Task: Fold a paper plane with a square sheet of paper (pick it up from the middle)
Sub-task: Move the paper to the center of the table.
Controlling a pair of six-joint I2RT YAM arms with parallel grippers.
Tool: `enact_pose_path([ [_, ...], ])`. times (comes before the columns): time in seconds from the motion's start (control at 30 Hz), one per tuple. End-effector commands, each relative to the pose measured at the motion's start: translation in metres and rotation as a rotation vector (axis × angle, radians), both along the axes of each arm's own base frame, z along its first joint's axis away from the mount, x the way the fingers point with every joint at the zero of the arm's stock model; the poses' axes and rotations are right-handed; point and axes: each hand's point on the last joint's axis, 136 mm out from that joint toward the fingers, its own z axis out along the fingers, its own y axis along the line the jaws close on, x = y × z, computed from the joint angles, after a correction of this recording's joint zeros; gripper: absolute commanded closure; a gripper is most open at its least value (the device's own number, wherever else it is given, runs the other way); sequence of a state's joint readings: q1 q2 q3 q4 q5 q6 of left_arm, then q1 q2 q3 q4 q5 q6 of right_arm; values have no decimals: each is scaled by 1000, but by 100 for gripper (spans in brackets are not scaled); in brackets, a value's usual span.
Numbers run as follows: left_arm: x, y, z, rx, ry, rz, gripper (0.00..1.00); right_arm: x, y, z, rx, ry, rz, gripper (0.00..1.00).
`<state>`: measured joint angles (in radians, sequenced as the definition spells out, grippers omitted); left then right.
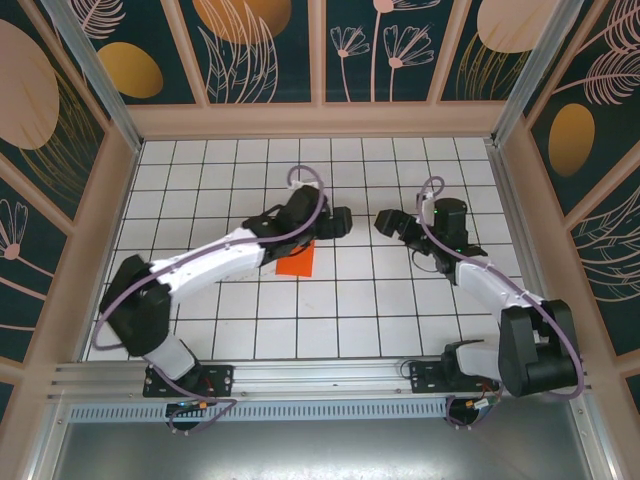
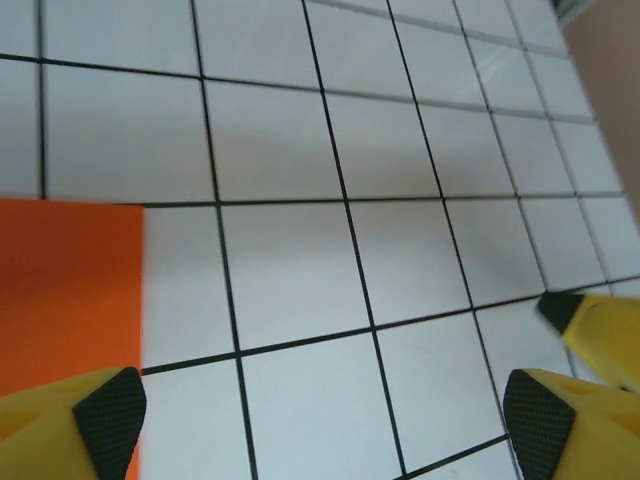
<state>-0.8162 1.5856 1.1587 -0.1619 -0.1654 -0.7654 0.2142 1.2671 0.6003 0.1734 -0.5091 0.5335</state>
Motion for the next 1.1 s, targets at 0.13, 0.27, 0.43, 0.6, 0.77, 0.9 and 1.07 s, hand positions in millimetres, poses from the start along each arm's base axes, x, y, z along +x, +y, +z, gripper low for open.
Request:
enact_pose_path([
  [0.13, 0, 103, -30, -104, 25, 281, 2, 6, 83, -10, -76, 69, 49, 22],
  [0.27, -16, 149, -50, -85, 49, 398, 2, 4, 137, -26, -94, 115, 101, 33],
  [0.43, -36, 183, -74, -98, 95, 479, 1, 0, 202, -55, -114, 205, 206, 45],
  [0.6, -46, 197, -79, -120, 102, 518, 1, -6, 242, -78, -85, 271, 279, 53],
  [0.77, -47, 198, -80, -116, 101, 514, 2, -11, 259, -99, -102, 313, 336, 55],
  [0.9, -44, 190, -82, -107, 105, 466, 2, -17, 248, -117, -170, 347, 336, 56],
  [1.07, -44, 173, -83, -116, 118, 362, 1, -39, 217, -135, -260, 381, 347, 57],
])
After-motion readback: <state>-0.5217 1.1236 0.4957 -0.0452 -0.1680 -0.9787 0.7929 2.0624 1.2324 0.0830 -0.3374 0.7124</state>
